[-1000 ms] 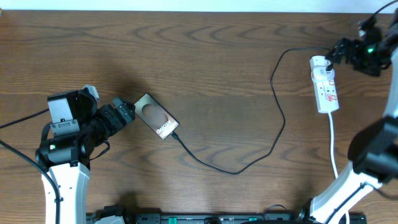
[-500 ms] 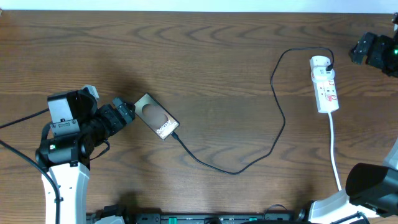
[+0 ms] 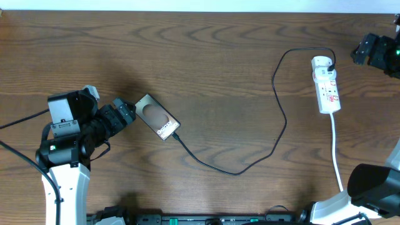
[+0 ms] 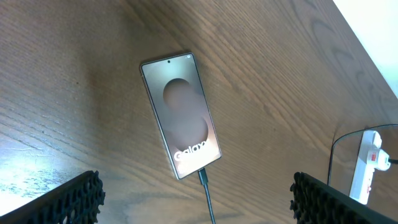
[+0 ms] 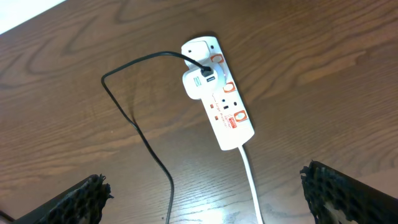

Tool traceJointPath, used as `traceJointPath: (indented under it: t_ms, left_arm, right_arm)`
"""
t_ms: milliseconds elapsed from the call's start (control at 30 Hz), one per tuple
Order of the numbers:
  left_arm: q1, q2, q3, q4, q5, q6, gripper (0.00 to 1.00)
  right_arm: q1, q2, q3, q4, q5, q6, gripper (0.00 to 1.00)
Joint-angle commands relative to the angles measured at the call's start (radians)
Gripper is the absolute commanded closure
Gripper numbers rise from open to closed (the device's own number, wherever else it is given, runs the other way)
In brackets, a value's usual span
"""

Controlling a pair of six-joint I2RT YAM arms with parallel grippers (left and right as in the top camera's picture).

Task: Plug charger to phone and switch on socket
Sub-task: 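Lift the right gripper up off the power strip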

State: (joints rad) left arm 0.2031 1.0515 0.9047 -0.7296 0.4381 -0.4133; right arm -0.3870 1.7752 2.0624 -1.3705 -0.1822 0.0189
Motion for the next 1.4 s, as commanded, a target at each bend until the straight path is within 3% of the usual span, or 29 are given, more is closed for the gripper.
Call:
traceJointPath:
  t_ms: [0,1367]
  left_arm:
    - [0.005,0.001,-0.002,0.0,-0.013,0.02,0.04]
    - [-0.035,0.024,-0.009,-0.033,-0.08,0.02,0.04]
  right_arm:
    - [0.003,-0.013,0.011,-0.003,0.012,0.014,0.01]
    - [0.003,-0.013,0.011,-0.003,0.012,0.014,0.01]
